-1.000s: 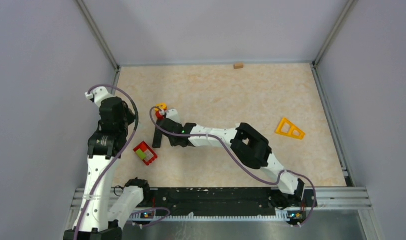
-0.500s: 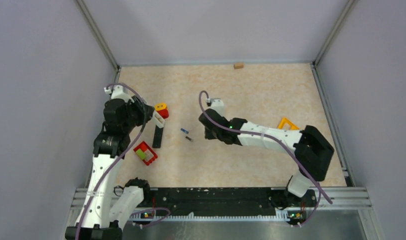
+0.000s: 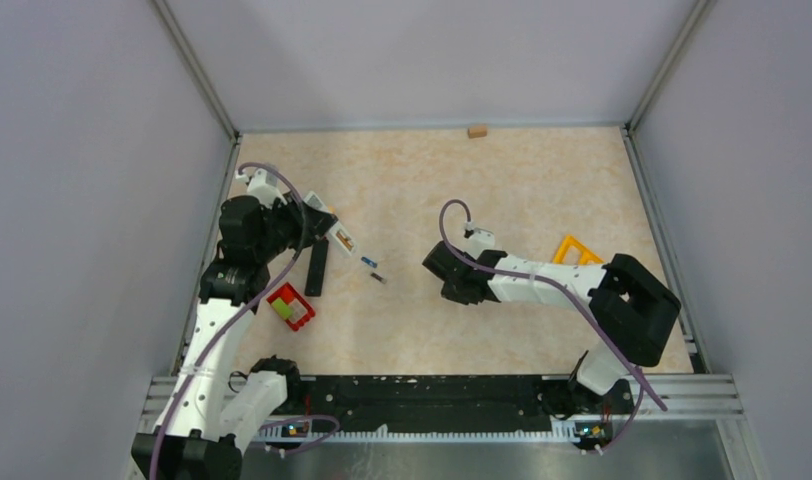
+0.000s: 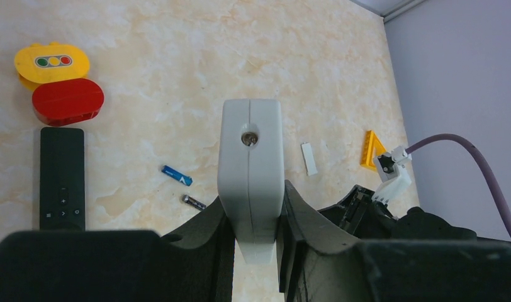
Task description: Load the batteries into the remote control
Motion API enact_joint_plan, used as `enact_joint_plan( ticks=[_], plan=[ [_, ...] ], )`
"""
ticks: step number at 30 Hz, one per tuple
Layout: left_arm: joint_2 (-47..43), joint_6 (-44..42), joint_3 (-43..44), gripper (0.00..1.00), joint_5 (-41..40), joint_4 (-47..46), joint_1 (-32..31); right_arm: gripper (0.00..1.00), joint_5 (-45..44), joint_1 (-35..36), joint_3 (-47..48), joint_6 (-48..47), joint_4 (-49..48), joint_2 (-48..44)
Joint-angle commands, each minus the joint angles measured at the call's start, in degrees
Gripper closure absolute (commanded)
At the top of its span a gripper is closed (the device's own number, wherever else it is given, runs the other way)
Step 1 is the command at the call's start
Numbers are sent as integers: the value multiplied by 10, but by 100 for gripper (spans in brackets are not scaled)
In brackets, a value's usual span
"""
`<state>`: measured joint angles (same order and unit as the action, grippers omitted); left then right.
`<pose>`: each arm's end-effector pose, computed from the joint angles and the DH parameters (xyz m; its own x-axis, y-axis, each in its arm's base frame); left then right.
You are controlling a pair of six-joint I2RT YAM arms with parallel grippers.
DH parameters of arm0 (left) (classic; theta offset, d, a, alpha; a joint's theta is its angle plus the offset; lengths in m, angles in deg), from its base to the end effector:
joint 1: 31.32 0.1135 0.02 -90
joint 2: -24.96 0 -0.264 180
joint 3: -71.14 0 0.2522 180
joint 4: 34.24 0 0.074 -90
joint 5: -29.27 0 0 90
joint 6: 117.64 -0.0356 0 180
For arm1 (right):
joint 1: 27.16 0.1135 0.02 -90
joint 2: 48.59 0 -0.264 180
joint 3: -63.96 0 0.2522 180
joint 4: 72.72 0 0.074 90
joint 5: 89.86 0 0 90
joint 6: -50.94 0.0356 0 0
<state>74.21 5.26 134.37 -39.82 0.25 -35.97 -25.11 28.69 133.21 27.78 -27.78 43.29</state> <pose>0.1912 -0.0283 0.3368 -0.5153 -0.4672 -0.7185 0.1536 0.7744 -0.6137 0.1821 0.2414 0.1822 -0.8083 0.2898 -0.5126 0.2186 0.9560 0.1957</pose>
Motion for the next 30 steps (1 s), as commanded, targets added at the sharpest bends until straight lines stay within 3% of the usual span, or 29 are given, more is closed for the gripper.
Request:
enact_joint_plan(
  ticks=[1,5,12,19,30],
  plan=[
    [-6,-2,1,100,17,-42,-3,90,3,-1,11,56,1,3],
    [-12,-7,2,100,4,-34,-4,77,12,-6,21,51,6,13],
    [-12,-24,14,100,-22,-20,-3,70,-19,-10,56,5,31,10],
    [-12,-28,21,100,-31,-11,-3,71,35,-54,85,-238,-10,3],
    [-4,-39,30,100,-51,8,-4,69,135,-62,83,-573,68,-4]
  ],
)
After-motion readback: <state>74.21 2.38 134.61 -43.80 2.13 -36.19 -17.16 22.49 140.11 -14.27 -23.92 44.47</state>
